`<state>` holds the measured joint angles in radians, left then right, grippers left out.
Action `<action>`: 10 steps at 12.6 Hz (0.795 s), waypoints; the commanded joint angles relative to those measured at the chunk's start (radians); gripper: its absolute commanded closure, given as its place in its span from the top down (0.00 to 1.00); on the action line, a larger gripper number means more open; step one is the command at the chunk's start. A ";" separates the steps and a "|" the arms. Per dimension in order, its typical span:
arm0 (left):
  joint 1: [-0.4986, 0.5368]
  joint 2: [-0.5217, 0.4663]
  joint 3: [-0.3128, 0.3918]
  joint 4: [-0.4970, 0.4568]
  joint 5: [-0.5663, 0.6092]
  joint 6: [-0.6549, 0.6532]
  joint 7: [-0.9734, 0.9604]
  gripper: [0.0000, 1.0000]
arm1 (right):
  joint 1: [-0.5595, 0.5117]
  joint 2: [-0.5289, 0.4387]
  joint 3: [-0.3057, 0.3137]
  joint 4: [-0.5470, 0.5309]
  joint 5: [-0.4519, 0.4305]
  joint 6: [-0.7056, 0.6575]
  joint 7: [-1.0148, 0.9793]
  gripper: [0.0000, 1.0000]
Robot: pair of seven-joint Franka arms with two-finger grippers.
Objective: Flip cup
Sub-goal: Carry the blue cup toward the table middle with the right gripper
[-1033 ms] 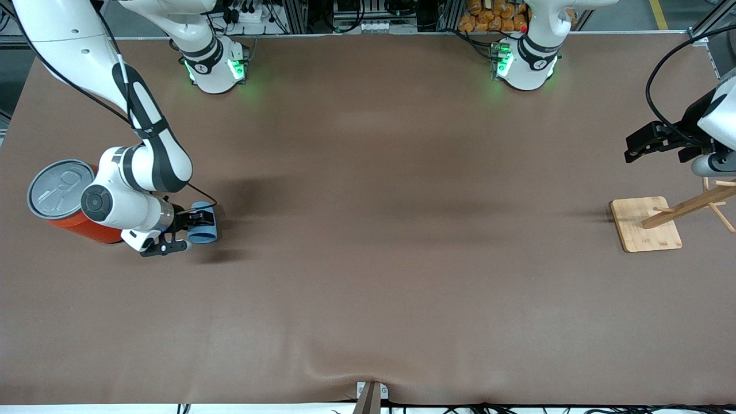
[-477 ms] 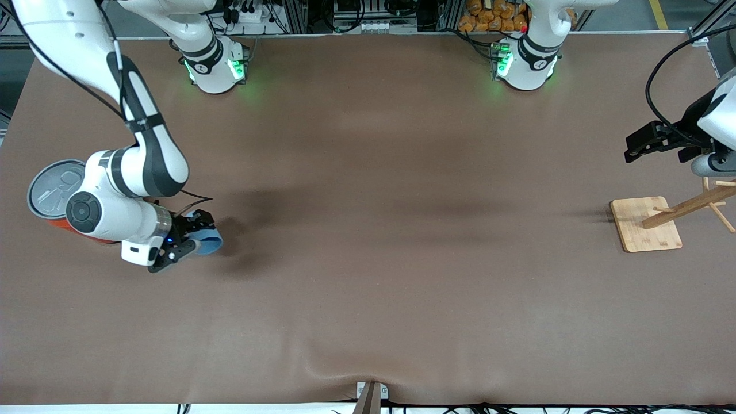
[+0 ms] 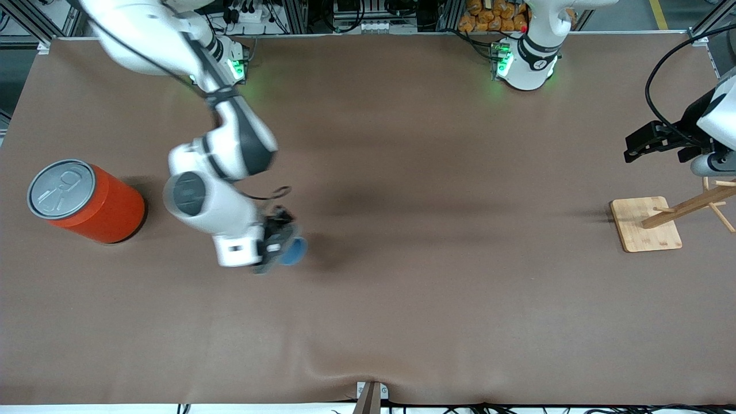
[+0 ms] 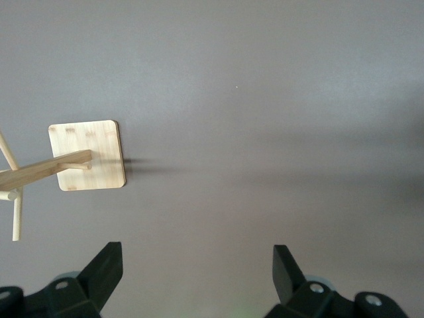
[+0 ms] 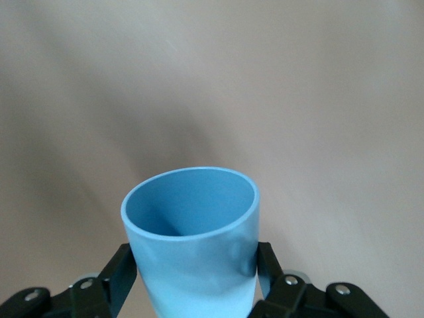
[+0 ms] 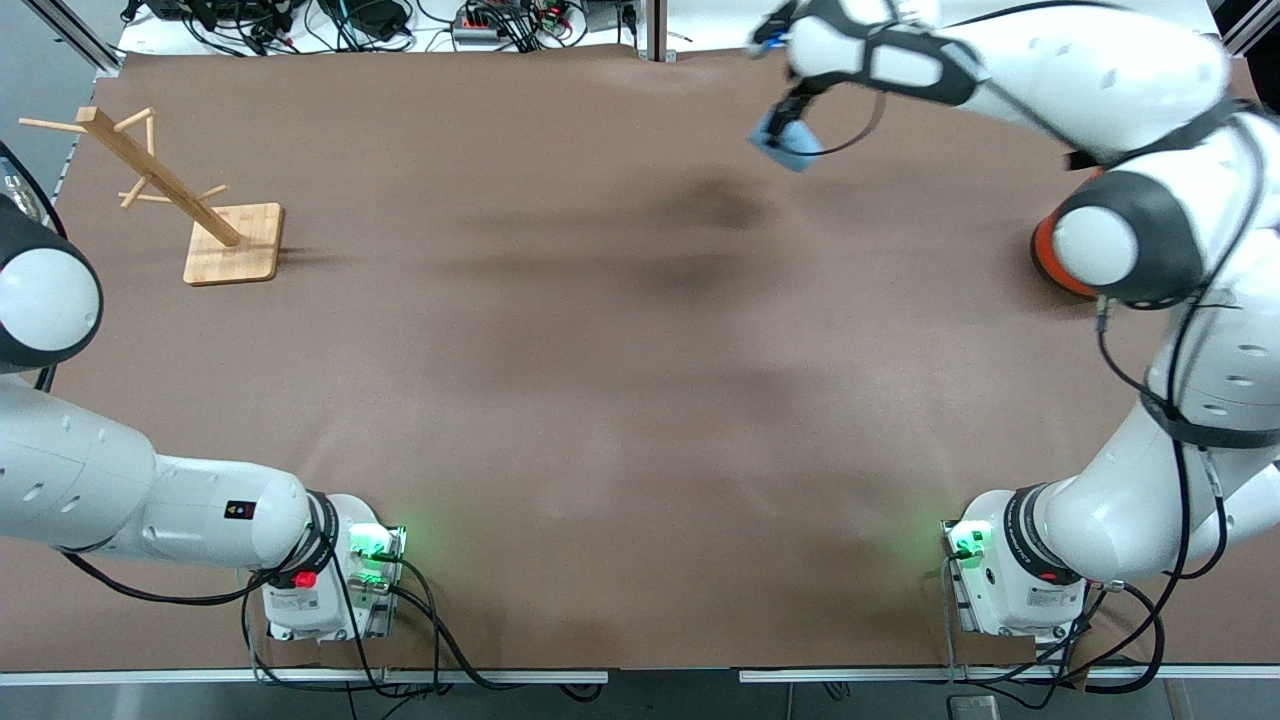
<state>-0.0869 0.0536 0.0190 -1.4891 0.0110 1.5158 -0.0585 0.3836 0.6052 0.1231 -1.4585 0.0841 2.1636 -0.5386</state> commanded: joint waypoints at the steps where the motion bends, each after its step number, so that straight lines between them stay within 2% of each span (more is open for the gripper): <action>1: -0.001 0.000 -0.001 0.012 -0.011 -0.005 0.008 1.00 | 0.056 0.093 -0.016 0.092 -0.053 0.089 -0.143 0.00; 3: 0.001 0.000 -0.001 0.012 -0.011 -0.005 0.008 1.00 | 0.136 0.135 -0.017 0.119 -0.060 0.146 -0.259 0.00; 4: 0.001 0.000 -0.001 0.012 -0.013 -0.005 0.008 1.00 | 0.194 0.157 -0.020 0.141 -0.066 0.148 -0.252 0.00; 7: -0.002 0.006 -0.001 0.012 -0.013 -0.005 0.003 1.00 | 0.346 0.220 -0.086 0.197 -0.110 0.137 -0.074 0.00; 10: -0.004 0.022 -0.001 0.013 -0.013 -0.005 -0.004 1.00 | 0.382 0.275 -0.092 0.225 -0.112 0.139 -0.058 0.00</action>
<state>-0.0886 0.0581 0.0179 -1.4910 0.0110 1.5157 -0.0585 0.7628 0.8236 0.0424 -1.3015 -0.0055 2.3065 -0.6085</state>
